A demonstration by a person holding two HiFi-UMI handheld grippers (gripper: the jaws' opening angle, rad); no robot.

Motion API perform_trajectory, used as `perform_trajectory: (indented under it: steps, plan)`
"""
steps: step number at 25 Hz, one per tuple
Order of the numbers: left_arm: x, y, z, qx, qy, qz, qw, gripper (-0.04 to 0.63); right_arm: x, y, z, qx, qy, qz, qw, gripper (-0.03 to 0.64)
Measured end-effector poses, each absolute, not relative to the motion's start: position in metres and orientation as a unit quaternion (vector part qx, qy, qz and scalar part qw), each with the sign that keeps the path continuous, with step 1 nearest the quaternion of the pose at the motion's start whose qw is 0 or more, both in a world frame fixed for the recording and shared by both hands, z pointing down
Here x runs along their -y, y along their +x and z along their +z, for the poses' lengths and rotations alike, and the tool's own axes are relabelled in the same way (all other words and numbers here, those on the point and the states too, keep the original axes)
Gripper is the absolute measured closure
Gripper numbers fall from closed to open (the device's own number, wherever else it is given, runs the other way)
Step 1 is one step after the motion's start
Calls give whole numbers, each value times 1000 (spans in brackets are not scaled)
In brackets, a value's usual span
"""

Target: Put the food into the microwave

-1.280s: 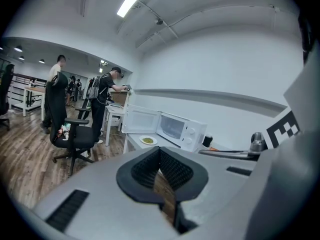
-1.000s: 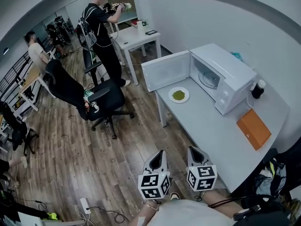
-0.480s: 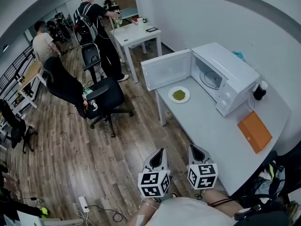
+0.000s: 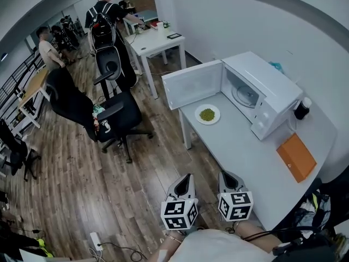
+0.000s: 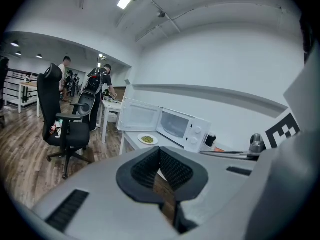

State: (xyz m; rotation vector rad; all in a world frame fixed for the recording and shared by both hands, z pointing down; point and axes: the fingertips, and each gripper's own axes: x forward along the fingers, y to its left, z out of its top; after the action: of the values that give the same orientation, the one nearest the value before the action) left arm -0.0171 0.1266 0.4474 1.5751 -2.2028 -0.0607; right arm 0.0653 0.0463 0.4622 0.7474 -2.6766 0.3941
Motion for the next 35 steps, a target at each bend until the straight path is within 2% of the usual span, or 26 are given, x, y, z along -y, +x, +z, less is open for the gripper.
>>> perform_trajectory:
  steps: [16, 35]
  plan:
    - [-37, -119, 443, 775, 597, -13, 206, 592, 33, -23, 461, 930, 302, 143, 155, 600]
    - [43, -188, 448, 739, 636, 4, 222, 592, 105, -88, 461, 909, 351, 156, 163, 600]
